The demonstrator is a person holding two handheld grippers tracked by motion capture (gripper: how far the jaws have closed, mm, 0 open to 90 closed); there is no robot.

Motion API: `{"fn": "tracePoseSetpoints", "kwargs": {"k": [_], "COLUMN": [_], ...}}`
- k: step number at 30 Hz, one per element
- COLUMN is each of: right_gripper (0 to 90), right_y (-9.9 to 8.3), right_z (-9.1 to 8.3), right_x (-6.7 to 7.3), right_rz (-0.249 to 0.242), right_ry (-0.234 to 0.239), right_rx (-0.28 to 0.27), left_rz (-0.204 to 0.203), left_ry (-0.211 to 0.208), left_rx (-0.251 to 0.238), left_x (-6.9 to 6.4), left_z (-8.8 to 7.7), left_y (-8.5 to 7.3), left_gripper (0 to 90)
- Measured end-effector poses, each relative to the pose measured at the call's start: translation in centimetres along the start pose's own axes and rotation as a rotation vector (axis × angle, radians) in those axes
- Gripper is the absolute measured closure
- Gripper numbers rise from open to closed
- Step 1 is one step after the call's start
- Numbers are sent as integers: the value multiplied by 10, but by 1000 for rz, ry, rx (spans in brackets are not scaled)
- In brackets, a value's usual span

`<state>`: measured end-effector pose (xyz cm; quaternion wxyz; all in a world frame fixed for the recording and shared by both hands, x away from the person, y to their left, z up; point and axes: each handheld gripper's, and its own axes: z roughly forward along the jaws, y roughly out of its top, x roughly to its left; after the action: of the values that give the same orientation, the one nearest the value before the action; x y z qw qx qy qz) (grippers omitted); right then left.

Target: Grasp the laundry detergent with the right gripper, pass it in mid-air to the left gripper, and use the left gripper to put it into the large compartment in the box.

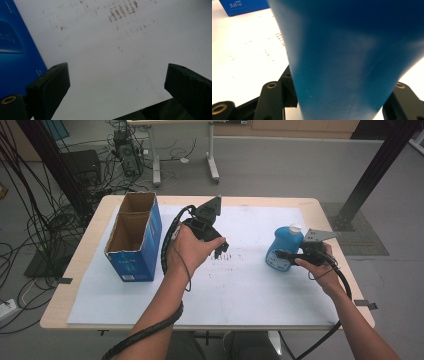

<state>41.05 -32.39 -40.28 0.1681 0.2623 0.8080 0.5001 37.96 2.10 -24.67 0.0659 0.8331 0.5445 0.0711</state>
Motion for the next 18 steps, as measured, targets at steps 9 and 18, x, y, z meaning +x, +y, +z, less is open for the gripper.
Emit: {"fn": "tracePoseSetpoints", "kwargs": {"k": [9, 18], "right_gripper": [430, 430], "right_y": [0, 0], "right_z": [0, 0], "right_x": [0, 0], "right_rz": [0, 2], "right_ry": [1, 0], "right_rx": [0, 1], "left_rz": [2, 1], "left_ry": [2, 4], "left_rx": [-3, -4], "left_x": [-1, 0], "left_z": [-2, -3], "left_y": [0, 0], "left_gripper": [67, 67]}}
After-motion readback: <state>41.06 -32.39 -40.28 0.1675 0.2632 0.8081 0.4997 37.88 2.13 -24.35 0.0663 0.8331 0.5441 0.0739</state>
